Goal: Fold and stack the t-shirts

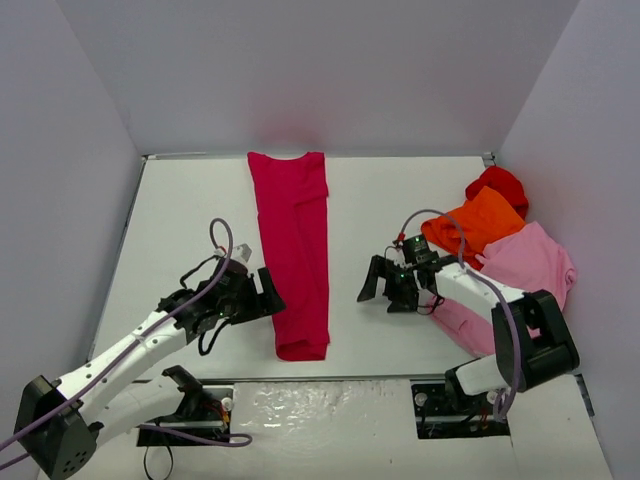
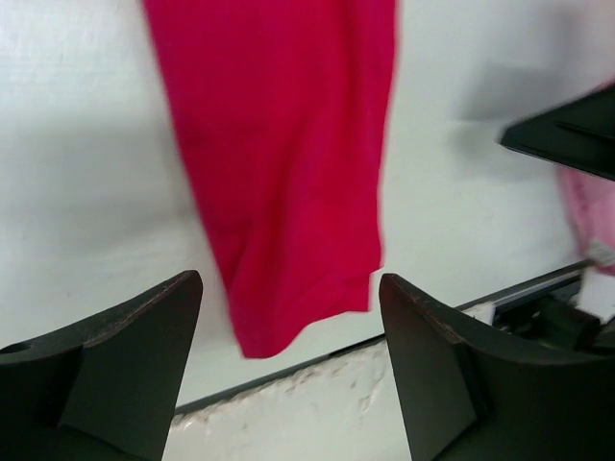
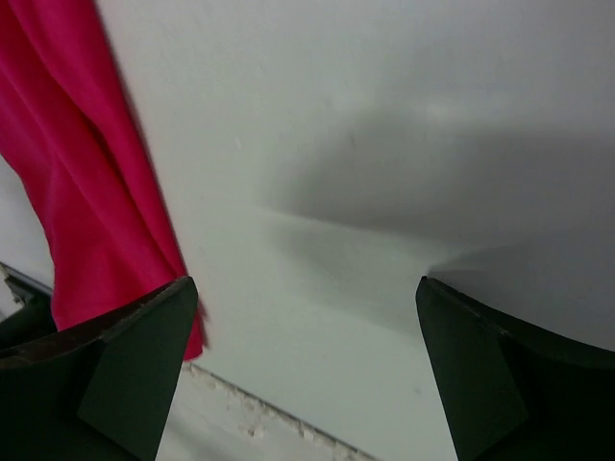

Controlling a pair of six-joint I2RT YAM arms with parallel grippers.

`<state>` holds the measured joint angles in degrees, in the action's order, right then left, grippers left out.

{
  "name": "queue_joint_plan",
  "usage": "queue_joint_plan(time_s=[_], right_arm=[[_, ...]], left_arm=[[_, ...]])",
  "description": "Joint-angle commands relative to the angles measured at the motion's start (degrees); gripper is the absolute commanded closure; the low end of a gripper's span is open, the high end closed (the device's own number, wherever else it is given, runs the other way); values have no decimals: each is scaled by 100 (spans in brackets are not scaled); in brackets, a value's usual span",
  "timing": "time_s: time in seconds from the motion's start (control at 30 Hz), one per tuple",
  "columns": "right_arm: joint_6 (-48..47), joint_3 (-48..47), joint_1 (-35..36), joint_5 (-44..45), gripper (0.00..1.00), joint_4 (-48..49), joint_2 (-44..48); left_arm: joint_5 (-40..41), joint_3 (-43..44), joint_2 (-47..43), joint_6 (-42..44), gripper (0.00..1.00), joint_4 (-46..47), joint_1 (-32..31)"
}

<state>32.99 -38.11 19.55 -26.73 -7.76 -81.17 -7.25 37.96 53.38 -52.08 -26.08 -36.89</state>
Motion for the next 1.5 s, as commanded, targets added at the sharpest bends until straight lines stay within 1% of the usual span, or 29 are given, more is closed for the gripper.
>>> queue_joint_plan(time_s=[0.0, 0.07, 0.2, 0.33, 0.43, 0.5, 0.57, 0.67, 0.73, 0.83, 0.93, 1.0, 1.13, 1.27, 1.37, 1.47], right_arm=[[809, 559, 22, -1190, 5, 692, 1089], [1042, 978, 49, -1328, 5, 1061, 1356], [1275, 1524, 75, -1464, 5, 1161, 1659], [1494, 1895, 194, -1454, 6, 1285, 2048], [1770, 1937, 589, -1238, 7, 1306, 2215], [2003, 1864, 1098, -853, 8, 1295, 2214], [2249, 1843, 1715, -356, 9, 1427, 2095], [2663, 1901, 2226, -217, 10, 2352, 1613], [2729, 1832, 2448, -66, 11, 2575, 1206], [2747, 1738, 2655, 10, 12, 2885, 579], [2810, 1700, 2767, 73, 12, 3181, 276], [2824, 1629, 2798, 88, 13, 3242, 59], [2974, 1553, 3006, 122, 14, 3291, -100], [3196, 1417, 3528, 615, 17, 2870, -4], [3167, 1308, 3677, 673, 17, 2574, 17], [3127, 1290, 3740, 695, 20, 2263, -4]], left_arm=[[-450, -49, -232, -372, 27, 402, 136], [-671, -191, -125, -417, 24, 478, 220], [-1009, -313, 200, -529, 21, 566, 226], [-1094, -593, 338, -713, 20, 1035, 226], [-1105, -626, 527, -753, 20, 1290, 233], [-1119, -561, 750, -689, 20, 1370, 224], [-1146, -462, 1042, -623, 20, 1443, 217], [-1182, -268, 1374, -517, 20, 1513, 214], [-1178, -62, 1528, -418, 20, 1418, 203], [-977, 323, 1580, -152, 20, 781, 182], [-555, 674, 1539, 73, 20, 221, 173], [-442, 845, 1505, 189, 20, -32, 173], [-374, 812, 1370, 165, 20, -117, 173], [-313, 715, 1175, 102, 20, -134, 165], [-210, 763, 1116, 134, 20, -183, 164], [-154, 827, 1114, 181, 20, -230, 173]])
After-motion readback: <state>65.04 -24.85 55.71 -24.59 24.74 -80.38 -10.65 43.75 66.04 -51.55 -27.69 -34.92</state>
